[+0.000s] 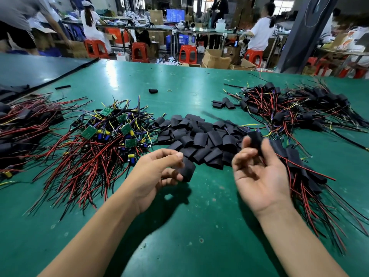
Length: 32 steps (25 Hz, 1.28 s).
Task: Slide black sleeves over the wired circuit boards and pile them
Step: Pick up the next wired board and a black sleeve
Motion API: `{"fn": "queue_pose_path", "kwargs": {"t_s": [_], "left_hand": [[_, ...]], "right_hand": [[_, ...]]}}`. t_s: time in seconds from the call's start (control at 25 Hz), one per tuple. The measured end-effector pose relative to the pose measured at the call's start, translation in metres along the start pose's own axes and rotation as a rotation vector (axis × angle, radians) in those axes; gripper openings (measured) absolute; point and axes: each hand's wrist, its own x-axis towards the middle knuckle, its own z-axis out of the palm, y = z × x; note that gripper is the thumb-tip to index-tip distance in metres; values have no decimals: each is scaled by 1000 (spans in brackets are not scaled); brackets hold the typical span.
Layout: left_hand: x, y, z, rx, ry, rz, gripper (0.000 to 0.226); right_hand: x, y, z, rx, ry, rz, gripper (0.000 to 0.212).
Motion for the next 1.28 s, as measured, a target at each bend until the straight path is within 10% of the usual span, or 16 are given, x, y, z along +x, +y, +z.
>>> {"fn": "queue_pose_path", "kwargs": {"t_s": [0.76, 1.04, 1.2, 1.28], "left_hand": [[22, -12, -37, 259, 606, 435, 46], [24, -1, -46, 177, 519, 345, 77], [22, 1, -45, 143, 475, 323, 49], [20, 0, -40, 187, 443, 353, 41]], "right_hand": [[7, 0, -13, -249, 95, 1, 38], [7, -3, -12, -800, 141, -316, 62], [8, -15, -14, -782, 198, -306, 56], [6, -17, -17, -1164, 178, -436, 44]]}}
